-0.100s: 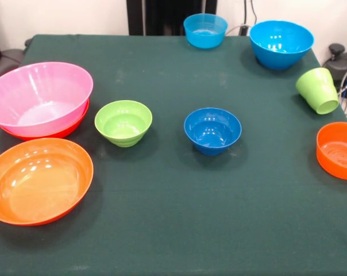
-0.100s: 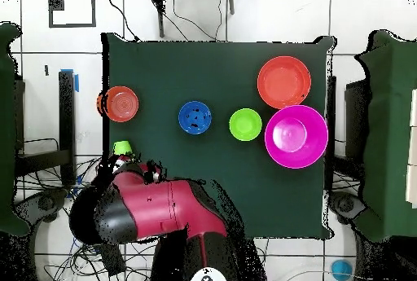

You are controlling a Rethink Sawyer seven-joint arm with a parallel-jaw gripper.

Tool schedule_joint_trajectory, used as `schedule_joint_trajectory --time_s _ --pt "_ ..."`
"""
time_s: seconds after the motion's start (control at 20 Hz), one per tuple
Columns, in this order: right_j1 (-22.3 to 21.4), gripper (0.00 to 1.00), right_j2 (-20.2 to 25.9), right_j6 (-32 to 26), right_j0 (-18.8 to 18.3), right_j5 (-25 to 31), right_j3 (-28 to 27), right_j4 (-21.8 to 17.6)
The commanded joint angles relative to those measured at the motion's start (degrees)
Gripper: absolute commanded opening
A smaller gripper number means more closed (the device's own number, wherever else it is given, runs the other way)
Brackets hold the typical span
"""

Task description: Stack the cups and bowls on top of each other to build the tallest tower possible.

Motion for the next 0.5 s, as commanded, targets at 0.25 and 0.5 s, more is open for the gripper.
schedule_joint_trajectory --time_s 0.25,0.5 --pt "9.28 1.00 -1.01 -0.32 -0.45 7.87 -3.72 -4.51" --pt "18.40 1.00 -5.34 3.02 2.76 4.06 -9.67 -7.11"
